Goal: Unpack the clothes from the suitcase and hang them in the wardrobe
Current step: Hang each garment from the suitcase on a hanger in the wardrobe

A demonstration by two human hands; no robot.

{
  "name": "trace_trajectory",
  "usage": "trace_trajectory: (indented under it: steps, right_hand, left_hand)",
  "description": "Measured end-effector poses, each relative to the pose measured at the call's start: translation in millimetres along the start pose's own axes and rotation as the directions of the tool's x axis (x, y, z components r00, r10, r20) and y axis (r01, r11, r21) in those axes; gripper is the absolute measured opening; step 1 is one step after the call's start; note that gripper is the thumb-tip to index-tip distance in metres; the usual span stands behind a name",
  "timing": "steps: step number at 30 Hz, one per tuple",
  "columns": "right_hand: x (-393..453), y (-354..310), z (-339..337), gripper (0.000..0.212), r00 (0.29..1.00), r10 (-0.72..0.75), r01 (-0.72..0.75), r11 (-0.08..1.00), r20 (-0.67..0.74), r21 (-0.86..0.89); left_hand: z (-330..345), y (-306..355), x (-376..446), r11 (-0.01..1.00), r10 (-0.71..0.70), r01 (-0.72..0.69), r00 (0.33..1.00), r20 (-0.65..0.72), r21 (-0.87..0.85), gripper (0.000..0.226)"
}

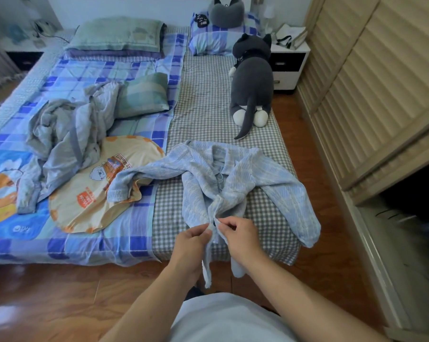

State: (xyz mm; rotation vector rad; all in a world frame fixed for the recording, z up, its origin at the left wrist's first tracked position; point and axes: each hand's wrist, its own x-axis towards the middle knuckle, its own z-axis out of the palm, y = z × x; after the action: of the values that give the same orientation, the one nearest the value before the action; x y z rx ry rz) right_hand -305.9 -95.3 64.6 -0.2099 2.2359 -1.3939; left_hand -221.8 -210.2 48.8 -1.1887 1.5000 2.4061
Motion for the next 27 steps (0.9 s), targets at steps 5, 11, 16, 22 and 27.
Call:
trace_trajectory:
  steps: [5, 11, 16, 22, 27]
  right_hand:
    - [1.5, 5.5, -3.7, 0.016, 0.999, 0.043, -0.046, 0.992, 0.026, 0.119]
    - [7.9, 4.8, -4.4, 0.016, 0.999, 0.032, -0.034, 0.999, 0.041, 0.041]
    - [7.2, 2.9, -3.2, 0.015, 1.0, -0.011, 0.012, 0.998, 0.021, -0.066]
    - [6.0, 0.9, -5.5, 0.016, 0.992, -0.122, 0.119, 0.971, -0.003, -0.207]
    - [9.8, 1.6, -8.5, 0.012, 0.986, -0.167, 0.168, 0.946, 0.026, -0.277]
  left_hand:
    - [-1.3, 3.3, 6.1, 0.998, 0.048, -0.049, 0.999, 0.019, 0.047, 0.024]
    - [-2.4, 3.2, 13.1, 0.991, 0.063, -0.06, 0.998, -0.022, 0.117, 0.027]
    - [3.6, 5.0, 12.9, 0.987, 0.09, -0.079, 0.993, -0.078, 0.137, 0.015]
    - [8.0, 4.8, 15.4, 0.993, 0.064, -0.049, 0.99, -0.128, 0.111, 0.013]
    - [14.6, 2.7, 15.5, 0.993, 0.051, -0.035, 0.989, -0.142, 0.111, 0.014]
